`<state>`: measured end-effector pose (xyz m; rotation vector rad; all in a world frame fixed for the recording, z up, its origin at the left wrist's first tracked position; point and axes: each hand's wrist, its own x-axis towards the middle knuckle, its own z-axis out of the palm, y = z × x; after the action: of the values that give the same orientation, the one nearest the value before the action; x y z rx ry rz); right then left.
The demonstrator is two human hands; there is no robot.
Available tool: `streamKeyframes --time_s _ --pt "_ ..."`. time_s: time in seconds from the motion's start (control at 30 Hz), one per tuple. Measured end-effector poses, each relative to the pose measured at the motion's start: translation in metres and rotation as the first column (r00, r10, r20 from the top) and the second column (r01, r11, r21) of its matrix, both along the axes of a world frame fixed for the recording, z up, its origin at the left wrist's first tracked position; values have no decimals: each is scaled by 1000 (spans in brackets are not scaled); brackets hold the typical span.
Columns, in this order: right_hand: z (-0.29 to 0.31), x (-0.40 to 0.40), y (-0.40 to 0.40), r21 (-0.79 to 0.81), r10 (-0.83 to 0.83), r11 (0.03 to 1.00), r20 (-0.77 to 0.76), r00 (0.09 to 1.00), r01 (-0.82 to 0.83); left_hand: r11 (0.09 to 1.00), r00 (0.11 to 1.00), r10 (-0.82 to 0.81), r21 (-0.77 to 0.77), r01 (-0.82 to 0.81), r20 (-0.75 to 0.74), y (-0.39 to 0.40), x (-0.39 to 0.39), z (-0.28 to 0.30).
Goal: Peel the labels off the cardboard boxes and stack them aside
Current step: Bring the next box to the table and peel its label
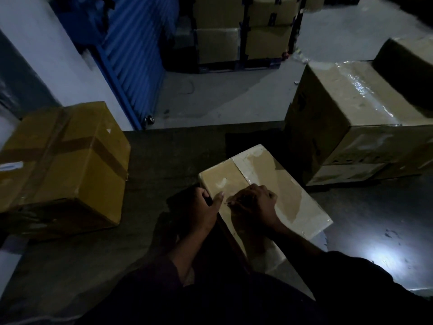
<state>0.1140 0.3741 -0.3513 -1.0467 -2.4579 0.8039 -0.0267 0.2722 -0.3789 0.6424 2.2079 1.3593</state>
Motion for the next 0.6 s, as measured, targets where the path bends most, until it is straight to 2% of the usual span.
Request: streamKeyframes --time_s 0.33,0.53,0.6 --pt "5 4 -3 -18 6 1000 -72 997 -7 1000 999 -1 -10 1 -32 0 -2 -3" --pt "-1 2 1 -140 -23 990 -113 993 7 999 1000 11 -30 -11 -19 0 0 1" --pt "2 4 4 -133 -40 991 -144 989 20 1000 1000 13 -25 -13 3 0 -1 1"
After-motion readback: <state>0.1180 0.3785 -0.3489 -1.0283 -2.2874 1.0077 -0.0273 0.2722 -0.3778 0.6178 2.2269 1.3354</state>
